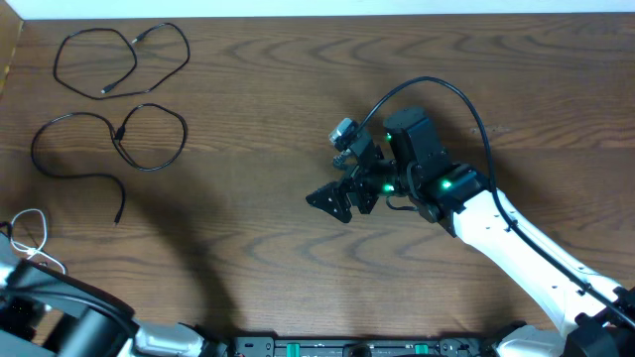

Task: Untangle cables

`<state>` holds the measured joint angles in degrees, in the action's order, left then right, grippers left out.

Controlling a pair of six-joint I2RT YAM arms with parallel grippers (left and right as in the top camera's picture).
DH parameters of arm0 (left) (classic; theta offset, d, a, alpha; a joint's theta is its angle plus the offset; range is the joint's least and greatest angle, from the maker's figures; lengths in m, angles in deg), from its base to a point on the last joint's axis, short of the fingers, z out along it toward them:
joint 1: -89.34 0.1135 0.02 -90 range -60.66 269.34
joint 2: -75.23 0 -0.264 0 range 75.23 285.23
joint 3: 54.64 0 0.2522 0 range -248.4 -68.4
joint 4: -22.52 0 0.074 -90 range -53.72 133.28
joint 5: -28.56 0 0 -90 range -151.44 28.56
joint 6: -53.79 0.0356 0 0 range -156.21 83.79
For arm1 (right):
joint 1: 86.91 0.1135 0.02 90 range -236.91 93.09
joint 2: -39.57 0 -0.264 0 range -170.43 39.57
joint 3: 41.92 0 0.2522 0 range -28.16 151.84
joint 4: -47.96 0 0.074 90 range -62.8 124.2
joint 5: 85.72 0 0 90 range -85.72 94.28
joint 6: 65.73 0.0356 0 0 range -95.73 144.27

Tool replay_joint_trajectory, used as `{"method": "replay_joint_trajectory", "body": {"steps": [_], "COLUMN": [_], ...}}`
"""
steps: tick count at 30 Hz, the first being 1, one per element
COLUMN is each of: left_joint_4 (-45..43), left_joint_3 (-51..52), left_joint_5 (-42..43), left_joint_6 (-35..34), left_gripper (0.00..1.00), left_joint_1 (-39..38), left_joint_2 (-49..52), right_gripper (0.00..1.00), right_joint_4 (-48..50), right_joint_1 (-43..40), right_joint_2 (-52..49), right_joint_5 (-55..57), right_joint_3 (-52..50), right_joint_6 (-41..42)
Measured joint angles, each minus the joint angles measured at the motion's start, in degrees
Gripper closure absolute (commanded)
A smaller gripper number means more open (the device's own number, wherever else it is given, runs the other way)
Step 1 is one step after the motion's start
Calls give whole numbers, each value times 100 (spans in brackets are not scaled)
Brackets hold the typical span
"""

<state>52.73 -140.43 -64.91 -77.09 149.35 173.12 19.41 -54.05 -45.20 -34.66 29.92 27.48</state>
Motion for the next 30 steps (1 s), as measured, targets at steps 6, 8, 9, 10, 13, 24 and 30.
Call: {"method": "replay_joint_trajectory", "body": {"steps": [6,8,9,10,13,24,30], "left_joint_4": [-31,4,28,35,133,911,1102], "left_joint_3": [0,0,0,0,0,0,0], "left_joint_5": [83,103,107,118,122,-850,-1040], "left_joint_6": [85,90,90,90,138,365,455], "left_gripper": [19,19,19,19,19,24,27], "left_joint_1": [0,0,0,0,0,0,0], "left_joint_2": [-404,-404,-404,-404,-404,-267,262], "right_gripper": [1,1,1,1,1,1,1], "right_joint_4": [22,20,17,4,2,0,-4], "right_joint_1": [0,0,0,0,0,0,0], "right_joint_2": [0,0,0,0,0,-2,-15], "right_joint_5": [0,0,0,0,0,0,0], "right_joint_3": [0,0,0,0,0,0,0], "right_joint_6": [2,2,2,2,2,0,2]}}
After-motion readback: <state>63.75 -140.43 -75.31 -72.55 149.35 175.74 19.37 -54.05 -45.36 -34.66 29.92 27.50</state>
